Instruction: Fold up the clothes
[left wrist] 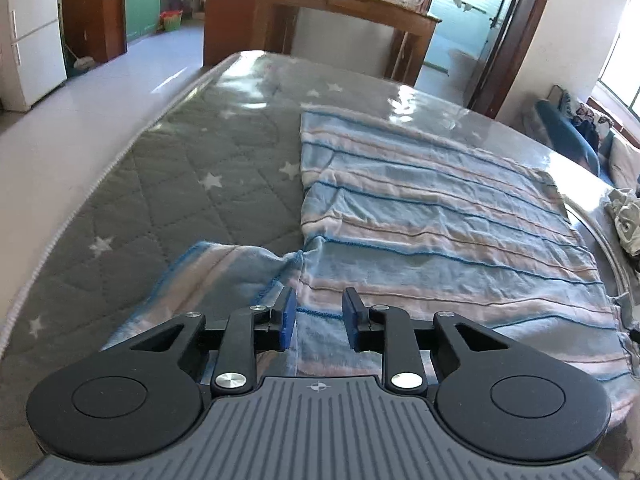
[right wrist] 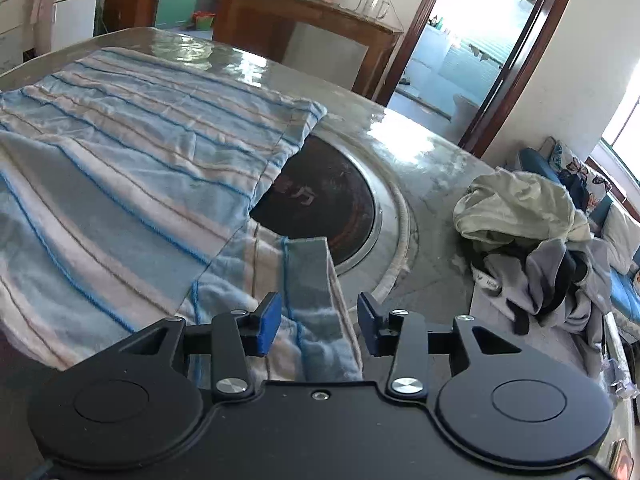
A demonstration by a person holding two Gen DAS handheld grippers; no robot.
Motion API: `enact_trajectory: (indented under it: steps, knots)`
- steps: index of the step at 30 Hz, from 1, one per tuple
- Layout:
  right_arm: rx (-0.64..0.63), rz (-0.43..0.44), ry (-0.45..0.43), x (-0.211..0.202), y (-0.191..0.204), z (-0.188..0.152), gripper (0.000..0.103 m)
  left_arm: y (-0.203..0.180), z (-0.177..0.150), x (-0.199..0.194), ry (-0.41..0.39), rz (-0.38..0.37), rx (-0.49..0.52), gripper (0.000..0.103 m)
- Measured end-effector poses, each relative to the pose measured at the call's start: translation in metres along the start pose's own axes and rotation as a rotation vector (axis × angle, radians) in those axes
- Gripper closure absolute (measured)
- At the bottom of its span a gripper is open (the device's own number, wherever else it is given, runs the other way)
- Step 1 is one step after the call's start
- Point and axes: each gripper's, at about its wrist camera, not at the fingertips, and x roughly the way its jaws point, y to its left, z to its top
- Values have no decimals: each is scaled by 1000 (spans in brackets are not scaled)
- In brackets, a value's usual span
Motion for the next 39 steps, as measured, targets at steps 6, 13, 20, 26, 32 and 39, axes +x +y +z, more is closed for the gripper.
enact_trajectory:
  steps: [6, 13, 20, 26, 32, 39]
  knots:
    - [12, -3, 1, 0, -1, -4, 55, 10, 4, 22, -1, 60, -7, 91]
    - [23, -12, -4, -3, -2, -8, 54, 11, 8, 28, -44, 111, 22, 92]
    - [10, -15, -10, -9, 2, -8, 54, 8, 0, 16, -51, 136, 38, 90]
    - [-36, 46, -63, -35, 22, -6, 54, -8, -14, -14, -87, 95, 98, 77]
    - [-103, 167, -106, -53, 53, 2, 51, -31, -36, -32, -65, -20, 156, 74]
    - [-183, 288, -90, -54, 91, 8, 51, -46, -58, -29, -2, -67, 205, 73]
